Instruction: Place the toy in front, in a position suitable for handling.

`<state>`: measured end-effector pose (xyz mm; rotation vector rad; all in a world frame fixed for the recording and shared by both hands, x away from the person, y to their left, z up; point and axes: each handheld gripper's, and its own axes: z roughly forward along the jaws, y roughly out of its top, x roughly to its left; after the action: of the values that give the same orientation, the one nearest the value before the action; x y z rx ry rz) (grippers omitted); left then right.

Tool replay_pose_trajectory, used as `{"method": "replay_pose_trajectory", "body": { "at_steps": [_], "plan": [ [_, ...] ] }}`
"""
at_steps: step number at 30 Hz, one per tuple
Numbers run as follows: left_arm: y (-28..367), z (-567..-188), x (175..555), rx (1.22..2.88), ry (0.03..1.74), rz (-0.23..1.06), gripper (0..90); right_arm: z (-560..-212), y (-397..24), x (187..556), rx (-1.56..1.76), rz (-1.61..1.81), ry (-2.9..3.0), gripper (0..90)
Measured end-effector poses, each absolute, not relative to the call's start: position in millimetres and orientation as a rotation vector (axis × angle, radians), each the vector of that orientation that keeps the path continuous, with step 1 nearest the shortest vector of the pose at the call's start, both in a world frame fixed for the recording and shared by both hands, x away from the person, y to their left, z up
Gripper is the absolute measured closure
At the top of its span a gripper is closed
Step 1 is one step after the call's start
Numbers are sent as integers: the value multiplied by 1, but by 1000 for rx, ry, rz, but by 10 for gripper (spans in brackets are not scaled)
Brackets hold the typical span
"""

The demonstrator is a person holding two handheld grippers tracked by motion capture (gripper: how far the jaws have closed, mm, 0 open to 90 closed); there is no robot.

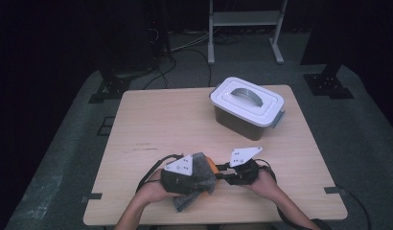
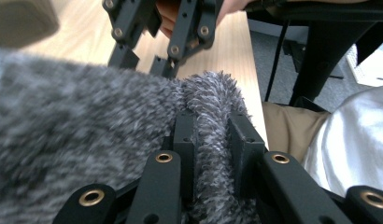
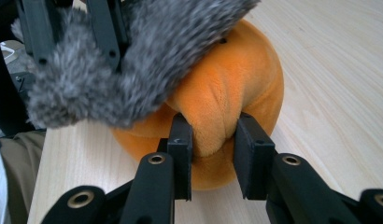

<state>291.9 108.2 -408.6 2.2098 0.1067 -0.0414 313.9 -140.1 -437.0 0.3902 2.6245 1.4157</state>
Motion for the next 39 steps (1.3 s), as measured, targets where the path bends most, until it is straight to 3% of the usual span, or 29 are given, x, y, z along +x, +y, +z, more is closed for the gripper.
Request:
{"method": "replay_pose_trajectory", "body": {
  "at_steps": [13,18,25,34,35,39],
  "plan": [
    [160,-408,290,2182,199,2,754,-437,-139,313,382,1410,2618,698],
    [145,-391,291,2087,163,-2,755,-435,-133,309,321,1385,2608,699],
    [111,-386,303,2132,146,25,754,-435,-126,299,221,1350,2614,698],
    [142,-390,313,2077,295,44,756,-437,-130,302,239,1355,2617,702],
    [144,-390,314,2075,305,40,756,-437,-130,301,242,1358,2616,677],
    [147,-396,313,2094,316,13,757,-434,-131,303,280,1417,2605,414]
  ]
}}
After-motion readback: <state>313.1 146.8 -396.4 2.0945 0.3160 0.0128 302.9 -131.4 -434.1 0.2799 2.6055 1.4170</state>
